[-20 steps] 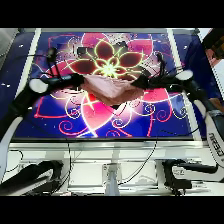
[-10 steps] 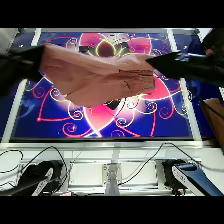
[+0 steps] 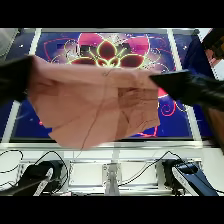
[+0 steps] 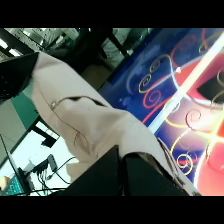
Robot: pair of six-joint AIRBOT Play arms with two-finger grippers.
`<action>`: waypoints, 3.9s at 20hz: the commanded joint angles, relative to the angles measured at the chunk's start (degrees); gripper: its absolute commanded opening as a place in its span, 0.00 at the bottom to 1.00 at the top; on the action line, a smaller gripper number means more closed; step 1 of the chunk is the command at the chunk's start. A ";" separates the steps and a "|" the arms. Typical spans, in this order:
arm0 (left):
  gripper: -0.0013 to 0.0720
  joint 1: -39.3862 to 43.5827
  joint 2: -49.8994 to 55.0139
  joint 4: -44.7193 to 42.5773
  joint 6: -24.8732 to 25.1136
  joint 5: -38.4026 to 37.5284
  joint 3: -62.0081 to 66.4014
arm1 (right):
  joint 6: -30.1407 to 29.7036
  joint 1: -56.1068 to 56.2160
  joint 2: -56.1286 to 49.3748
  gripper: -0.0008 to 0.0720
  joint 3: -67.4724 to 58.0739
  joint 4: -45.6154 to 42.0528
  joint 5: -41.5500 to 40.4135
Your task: Fold the clothes and pants, and hang the long-sleeved shirts on hangers.
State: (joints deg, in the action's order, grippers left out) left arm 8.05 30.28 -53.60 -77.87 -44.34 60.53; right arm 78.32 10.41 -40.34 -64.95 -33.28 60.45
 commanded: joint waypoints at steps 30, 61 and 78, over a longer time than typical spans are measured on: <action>0.97 14.10 52.83 11.67 5.05 25.51 0.09 | 0.72 -18.29 -33.35 0.75 12.07 -9.40 -37.70; 0.55 7.23 66.79 25.38 12.96 9.88 1.79 | -8.72 -22.80 -72.85 0.75 -20.39 -11.72 7.56; 0.02 1.27 63.17 -1.22 -3.89 1.92 5.79 | -14.99 -17.88 -71.97 0.04 -20.59 -14.14 18.45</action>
State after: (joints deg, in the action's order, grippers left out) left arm 10.17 93.93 -43.11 -72.95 -38.15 66.22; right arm 63.42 -8.38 -112.81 -85.47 -48.45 77.80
